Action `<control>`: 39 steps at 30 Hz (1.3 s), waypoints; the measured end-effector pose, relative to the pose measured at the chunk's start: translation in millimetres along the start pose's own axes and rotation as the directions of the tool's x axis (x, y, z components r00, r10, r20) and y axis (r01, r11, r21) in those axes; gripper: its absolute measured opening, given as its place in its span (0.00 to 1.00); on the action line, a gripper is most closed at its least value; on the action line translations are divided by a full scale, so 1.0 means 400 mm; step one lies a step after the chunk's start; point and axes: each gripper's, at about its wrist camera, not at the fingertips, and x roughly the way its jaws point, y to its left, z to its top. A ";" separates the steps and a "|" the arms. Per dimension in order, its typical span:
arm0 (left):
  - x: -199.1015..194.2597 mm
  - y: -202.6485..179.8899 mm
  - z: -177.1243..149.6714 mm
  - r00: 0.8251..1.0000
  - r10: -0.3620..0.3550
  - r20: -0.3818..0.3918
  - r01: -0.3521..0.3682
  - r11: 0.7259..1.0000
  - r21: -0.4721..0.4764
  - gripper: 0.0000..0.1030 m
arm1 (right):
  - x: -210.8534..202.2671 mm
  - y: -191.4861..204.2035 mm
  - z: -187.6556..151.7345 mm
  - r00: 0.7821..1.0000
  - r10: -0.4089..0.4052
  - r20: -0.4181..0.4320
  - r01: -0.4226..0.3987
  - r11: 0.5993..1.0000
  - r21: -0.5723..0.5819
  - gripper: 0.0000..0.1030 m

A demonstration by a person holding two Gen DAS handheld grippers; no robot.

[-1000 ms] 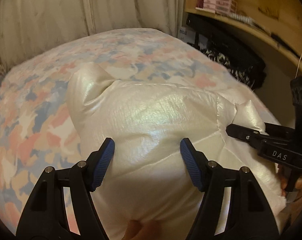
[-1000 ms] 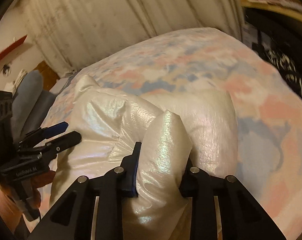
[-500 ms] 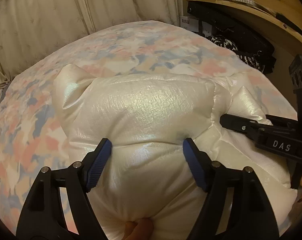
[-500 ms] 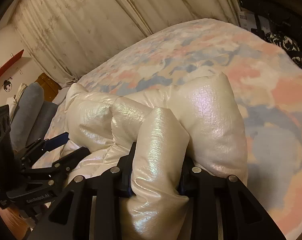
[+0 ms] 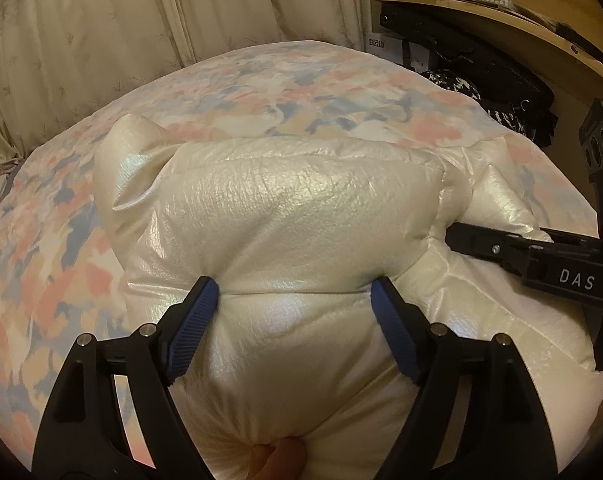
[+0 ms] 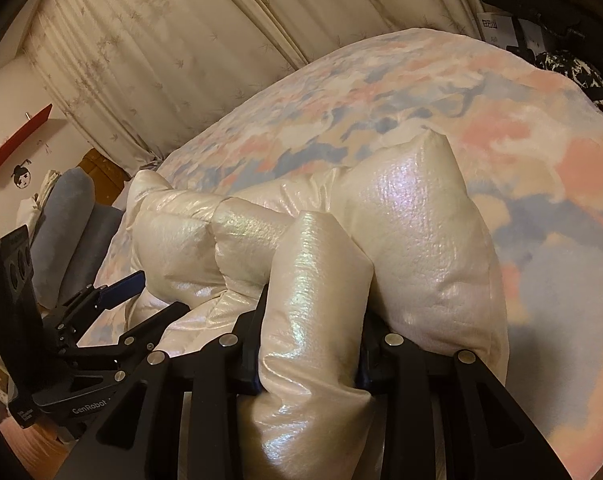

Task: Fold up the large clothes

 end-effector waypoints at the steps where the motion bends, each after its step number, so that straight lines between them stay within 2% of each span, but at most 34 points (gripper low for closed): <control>1: 0.001 0.001 -0.003 1.000 -0.001 0.002 0.001 1.000 -0.003 0.75 | 0.000 0.002 -0.003 1.000 -0.003 0.002 0.003 1.000 -0.003 0.30; 13: 0.015 0.020 -0.028 0.999 -0.028 0.028 0.029 0.999 -0.029 0.77 | 0.016 0.016 -0.020 0.999 -0.031 0.017 0.032 0.999 -0.029 0.31; 22: 0.005 0.041 -0.024 0.999 -0.043 0.018 0.044 0.998 -0.047 0.88 | 0.005 0.058 -0.002 0.995 -0.103 -0.009 0.102 0.993 -0.063 0.33; 26: 0.006 0.053 -0.007 0.999 -0.044 -0.021 0.042 0.997 -0.072 0.96 | -0.013 0.079 0.010 0.990 -0.141 -0.029 0.138 0.986 -0.090 0.40; 28: -0.001 0.065 0.001 0.998 -0.054 -0.035 0.051 0.995 -0.088 0.96 | -0.029 0.087 0.014 0.986 -0.164 -0.033 0.160 0.981 -0.108 0.44; 30: -0.014 0.072 0.007 0.998 -0.050 -0.044 0.045 0.993 -0.105 0.96 | -0.051 0.099 0.015 0.980 -0.195 -0.030 0.190 0.974 -0.123 0.54; 34: -0.059 0.088 0.014 0.997 -0.068 -0.046 0.061 0.988 -0.145 0.94 | -0.107 0.138 0.020 0.966 -0.260 -0.005 0.255 0.952 -0.167 0.63; 35: -0.072 0.091 0.014 0.996 -0.071 -0.047 0.064 0.987 -0.148 0.94 | -0.124 0.153 0.023 0.961 -0.278 0.008 0.274 0.944 -0.186 0.70; 36: -0.085 0.094 0.013 0.996 -0.077 -0.045 0.069 0.986 -0.150 0.94 | -0.142 0.166 0.023 0.958 -0.286 0.020 0.284 0.938 -0.197 0.76; 39: -0.140 0.100 0.010 0.995 -0.093 -0.027 0.089 0.987 -0.133 0.94 | -0.202 0.208 0.028 0.954 -0.294 0.055 0.299 0.928 -0.225 0.82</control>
